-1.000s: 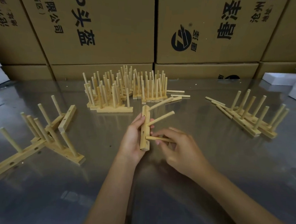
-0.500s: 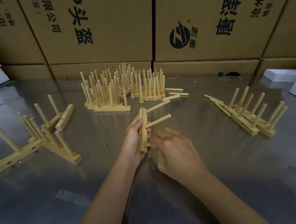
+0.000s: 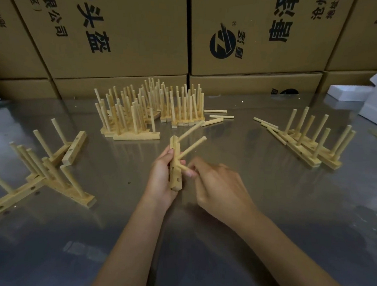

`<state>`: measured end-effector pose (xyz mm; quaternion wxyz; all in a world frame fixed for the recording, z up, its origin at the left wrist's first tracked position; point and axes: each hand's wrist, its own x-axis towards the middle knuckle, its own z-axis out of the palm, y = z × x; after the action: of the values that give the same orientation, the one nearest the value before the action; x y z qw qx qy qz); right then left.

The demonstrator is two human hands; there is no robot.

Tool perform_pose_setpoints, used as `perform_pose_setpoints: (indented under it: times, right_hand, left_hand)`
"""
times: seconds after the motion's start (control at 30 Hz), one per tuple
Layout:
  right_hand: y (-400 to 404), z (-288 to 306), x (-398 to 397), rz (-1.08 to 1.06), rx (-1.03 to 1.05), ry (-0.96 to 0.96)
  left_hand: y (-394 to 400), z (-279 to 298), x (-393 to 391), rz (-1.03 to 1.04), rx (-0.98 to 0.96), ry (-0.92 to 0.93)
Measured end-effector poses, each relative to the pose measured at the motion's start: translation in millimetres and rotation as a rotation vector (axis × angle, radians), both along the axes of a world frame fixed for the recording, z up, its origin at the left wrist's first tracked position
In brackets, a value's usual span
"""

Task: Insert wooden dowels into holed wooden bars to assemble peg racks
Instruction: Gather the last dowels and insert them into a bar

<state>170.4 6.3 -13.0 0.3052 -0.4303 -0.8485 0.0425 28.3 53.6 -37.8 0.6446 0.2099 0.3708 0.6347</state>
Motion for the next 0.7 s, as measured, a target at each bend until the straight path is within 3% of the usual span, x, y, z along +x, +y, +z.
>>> perform_pose_setpoints:
  times: [0.1, 0.23, 0.33, 0.7]
  right_hand:
    - [-1, 4, 3, -0.009, -0.058, 0.151]
    - [-3, 12, 5, 0.165, -0.319, 0.746]
    - [-2, 8, -4, 0.199, -0.441, 0.960]
    - [2, -12, -21, 0.144, -0.494, 0.981]
  left_hand:
    - [1, -1, -5, 0.028, -0.016, -0.006]
    - [0, -1, -5, 0.036, -0.026, -0.018]
    - [-1, -1, -4, 0.028, -0.021, -0.015]
    - [-3, 2, -4, 0.003, -0.049, -0.043]
